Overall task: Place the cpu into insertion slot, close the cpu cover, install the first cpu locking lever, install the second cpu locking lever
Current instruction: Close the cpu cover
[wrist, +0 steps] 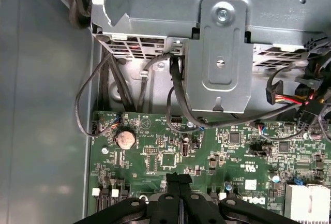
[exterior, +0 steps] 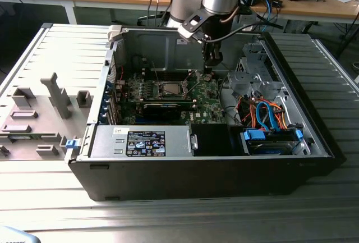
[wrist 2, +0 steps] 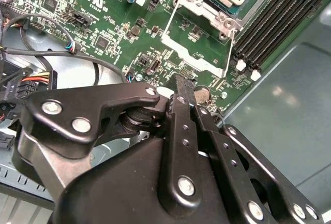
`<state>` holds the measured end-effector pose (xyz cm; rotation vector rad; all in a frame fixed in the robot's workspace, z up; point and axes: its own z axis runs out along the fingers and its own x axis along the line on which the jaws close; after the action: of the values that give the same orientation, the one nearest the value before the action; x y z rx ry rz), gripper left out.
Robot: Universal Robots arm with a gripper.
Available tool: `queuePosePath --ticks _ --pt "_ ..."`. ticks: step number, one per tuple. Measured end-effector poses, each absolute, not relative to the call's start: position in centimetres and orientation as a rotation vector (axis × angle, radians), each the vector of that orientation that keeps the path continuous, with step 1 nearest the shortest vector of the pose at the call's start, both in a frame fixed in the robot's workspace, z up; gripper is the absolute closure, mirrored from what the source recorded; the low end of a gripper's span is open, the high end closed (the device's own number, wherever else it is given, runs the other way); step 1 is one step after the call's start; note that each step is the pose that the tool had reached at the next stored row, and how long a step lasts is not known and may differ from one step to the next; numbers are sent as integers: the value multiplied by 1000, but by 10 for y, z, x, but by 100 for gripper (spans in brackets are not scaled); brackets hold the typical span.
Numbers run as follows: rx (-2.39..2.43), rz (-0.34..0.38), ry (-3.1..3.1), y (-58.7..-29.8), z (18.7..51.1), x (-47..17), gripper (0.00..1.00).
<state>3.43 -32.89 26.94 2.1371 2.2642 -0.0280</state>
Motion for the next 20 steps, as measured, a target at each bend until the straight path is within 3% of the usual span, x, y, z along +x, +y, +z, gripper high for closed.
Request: queuePosePath --ticks 20 --pt "2145 -45 2274 -328 253 34 89"
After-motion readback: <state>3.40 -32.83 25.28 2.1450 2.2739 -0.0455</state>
